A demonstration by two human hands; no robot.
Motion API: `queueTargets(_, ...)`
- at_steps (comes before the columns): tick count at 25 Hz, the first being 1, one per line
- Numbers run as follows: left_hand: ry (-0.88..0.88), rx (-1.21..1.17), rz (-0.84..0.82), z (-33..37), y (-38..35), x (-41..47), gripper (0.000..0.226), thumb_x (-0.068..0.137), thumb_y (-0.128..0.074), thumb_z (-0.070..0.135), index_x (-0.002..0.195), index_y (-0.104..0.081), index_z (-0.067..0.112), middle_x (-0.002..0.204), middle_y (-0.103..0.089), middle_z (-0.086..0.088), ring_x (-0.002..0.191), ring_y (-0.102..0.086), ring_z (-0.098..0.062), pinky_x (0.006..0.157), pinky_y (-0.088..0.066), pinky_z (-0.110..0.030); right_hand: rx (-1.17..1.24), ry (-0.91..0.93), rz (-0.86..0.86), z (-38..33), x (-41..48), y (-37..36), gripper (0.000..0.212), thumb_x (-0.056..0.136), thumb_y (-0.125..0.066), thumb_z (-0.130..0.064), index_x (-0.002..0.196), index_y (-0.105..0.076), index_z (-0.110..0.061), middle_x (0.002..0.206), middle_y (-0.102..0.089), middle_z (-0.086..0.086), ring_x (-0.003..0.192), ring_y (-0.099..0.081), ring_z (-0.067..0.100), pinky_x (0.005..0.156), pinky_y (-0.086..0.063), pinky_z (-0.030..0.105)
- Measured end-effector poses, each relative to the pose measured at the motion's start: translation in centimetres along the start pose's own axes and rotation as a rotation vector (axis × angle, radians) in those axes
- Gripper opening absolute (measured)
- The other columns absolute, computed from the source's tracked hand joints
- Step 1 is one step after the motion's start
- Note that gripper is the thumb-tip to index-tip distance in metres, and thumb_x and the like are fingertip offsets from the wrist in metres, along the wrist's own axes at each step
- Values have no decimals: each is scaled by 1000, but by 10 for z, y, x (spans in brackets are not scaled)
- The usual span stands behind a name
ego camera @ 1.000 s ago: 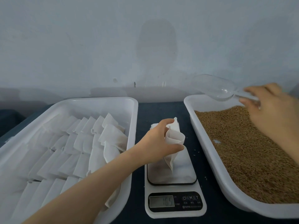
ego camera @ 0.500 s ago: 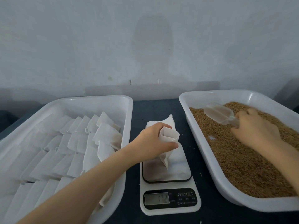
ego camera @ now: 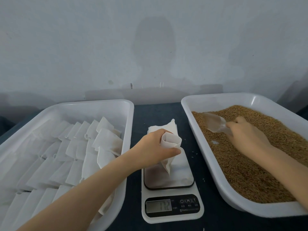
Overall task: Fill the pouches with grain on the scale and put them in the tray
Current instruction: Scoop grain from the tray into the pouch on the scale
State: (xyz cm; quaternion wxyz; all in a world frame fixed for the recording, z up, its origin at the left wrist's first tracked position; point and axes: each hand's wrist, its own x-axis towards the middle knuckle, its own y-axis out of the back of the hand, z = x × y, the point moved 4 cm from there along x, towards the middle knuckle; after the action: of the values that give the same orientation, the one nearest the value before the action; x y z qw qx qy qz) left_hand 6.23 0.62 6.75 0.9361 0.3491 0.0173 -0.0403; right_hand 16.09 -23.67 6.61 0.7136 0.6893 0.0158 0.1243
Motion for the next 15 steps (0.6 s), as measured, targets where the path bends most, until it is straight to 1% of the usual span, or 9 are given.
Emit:
queueTargets(1,0,3,-2,0,0,0,47,81,-70,42,122,-53,25,111,-62,7,99,-61,-14,90,-54,-34,44,16,2,-1,0,0,24,95,-53,-19,116,-59,-12,105,-47,6,76,-54,18,59,-45,28)
queueTargets(3,-2,5,-4,0,0,0,46,82,-69,42,121,-53,26,111,-62,7,99,-61,-13,90,-54,-34,185,30,-6,-2,0,-1,19,95,-54,-23,108,-63,-12,97,-49,3,72,-53,15,56,-39,25)
queueTargets(4,-3,4,-5,0,0,0,45,81,-69,42,121,-53,26,110,-62,7,99,-61,-13,90,-54,-34,256,35,-24,-2,0,-2,18,95,-54,-24,99,-65,-11,90,-50,2,67,-52,13,53,-36,22)
queueTargets(6,-2,4,-8,0,0,0,45,81,-69,42,120,-53,27,109,-62,8,99,-61,-12,90,-54,-34,368,33,-72,-2,1,-3,25,95,-53,-28,81,-65,-10,72,-56,1,55,-50,11,45,-31,19)
queueTargets(7,-2,2,-7,0,0,0,44,81,-69,42,119,-53,27,109,-62,8,98,-61,-12,89,-54,-34,405,27,-84,-2,2,-3,29,95,-53,-30,76,-65,-11,64,-57,1,49,-48,10,42,-30,18)
queueTargets(8,-1,-3,-4,0,0,0,44,81,-69,42,119,-54,28,108,-62,9,97,-61,-12,89,-54,-34,430,18,-86,-1,2,-2,31,95,-53,-32,75,-65,-11,60,-58,0,45,-47,10,39,-29,16)
queueTargets(10,1,-11,-1,0,0,0,44,80,-70,42,119,-54,28,108,-62,9,98,-61,-12,89,-54,-34,473,-13,-66,0,2,0,28,94,-54,-32,81,-68,-12,59,-61,1,43,-48,9,38,-29,14)
queueTargets(13,-4,0,-5,0,0,1,45,81,-69,42,120,-54,27,110,-62,8,99,-61,-13,90,-54,-34,498,-65,-30,4,2,2,14,92,-59,-25,92,-69,-16,63,-63,0,47,-55,11,39,-32,17)
queueTargets(15,-3,2,-4,0,0,0,45,81,-69,42,120,-54,27,109,-62,9,98,-61,-12,90,-54,-33,478,-74,-14,6,1,4,11,89,-61,-20,95,-69,-15,63,-63,0,48,-56,12,39,-32,18)
